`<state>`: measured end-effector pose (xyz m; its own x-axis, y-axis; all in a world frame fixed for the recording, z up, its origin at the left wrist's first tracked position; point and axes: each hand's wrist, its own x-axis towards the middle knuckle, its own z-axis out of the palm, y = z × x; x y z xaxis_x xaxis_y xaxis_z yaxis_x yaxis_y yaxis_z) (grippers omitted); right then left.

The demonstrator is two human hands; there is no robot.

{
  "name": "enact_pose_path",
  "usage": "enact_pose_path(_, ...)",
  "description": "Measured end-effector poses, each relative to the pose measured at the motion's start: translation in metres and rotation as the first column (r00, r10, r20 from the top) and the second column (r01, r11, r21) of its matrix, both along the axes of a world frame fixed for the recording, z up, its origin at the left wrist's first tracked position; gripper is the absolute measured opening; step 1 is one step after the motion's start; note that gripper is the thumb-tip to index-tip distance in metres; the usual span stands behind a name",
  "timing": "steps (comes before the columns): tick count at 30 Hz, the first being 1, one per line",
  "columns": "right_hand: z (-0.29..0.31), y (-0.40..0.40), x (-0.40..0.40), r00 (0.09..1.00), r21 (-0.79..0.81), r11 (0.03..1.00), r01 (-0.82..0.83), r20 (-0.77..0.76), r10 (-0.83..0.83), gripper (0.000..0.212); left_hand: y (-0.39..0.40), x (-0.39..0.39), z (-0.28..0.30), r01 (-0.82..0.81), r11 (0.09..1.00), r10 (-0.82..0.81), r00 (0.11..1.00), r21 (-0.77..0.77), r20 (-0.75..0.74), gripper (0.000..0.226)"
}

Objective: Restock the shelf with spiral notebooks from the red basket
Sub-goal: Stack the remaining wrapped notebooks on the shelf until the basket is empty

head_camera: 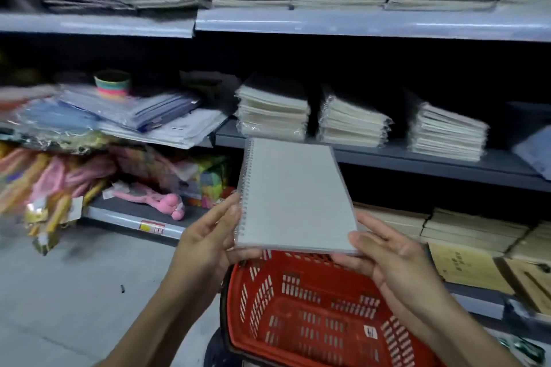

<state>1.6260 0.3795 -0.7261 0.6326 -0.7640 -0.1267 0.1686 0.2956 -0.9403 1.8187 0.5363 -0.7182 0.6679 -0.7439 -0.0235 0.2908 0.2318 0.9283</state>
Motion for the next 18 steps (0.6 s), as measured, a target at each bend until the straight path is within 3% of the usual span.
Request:
enact_pose_path(2, -0.005, -0.001, 0.005, 1.0, -0.03, 1.0, 0.009, 0.002, -0.009, 0.049, 0.001, 0.006, -0.003, 0.019, 1.0, -0.019, 0.999, -0.008, -0.042, 0.043)
enact_pose_path(6, -0.01, -0.006, 0.015, 1.0, -0.065, 0.998, 0.006, 0.01, -0.005, 0.091, 0.0, 0.021, -0.013, 0.126, 0.992, -0.127, 0.991, -0.013, -0.046, 0.05)
enact_pose_path(9, -0.013, -0.013, 0.025, 0.999, -0.098, 0.995, 0.026, 0.029, -0.023, 0.074, -0.006, 0.034, -0.02, 0.117, 0.993, -0.117, 0.992, -0.01, -0.044, 0.05)
enact_pose_path(18, 0.022, -0.066, 0.09, 0.993, -0.166, 0.985, 0.055, 0.113, -0.036, 0.057, -0.062, 0.085, 0.016, 0.05, 0.996, -0.054, 0.997, -0.08, -0.049, 0.047)
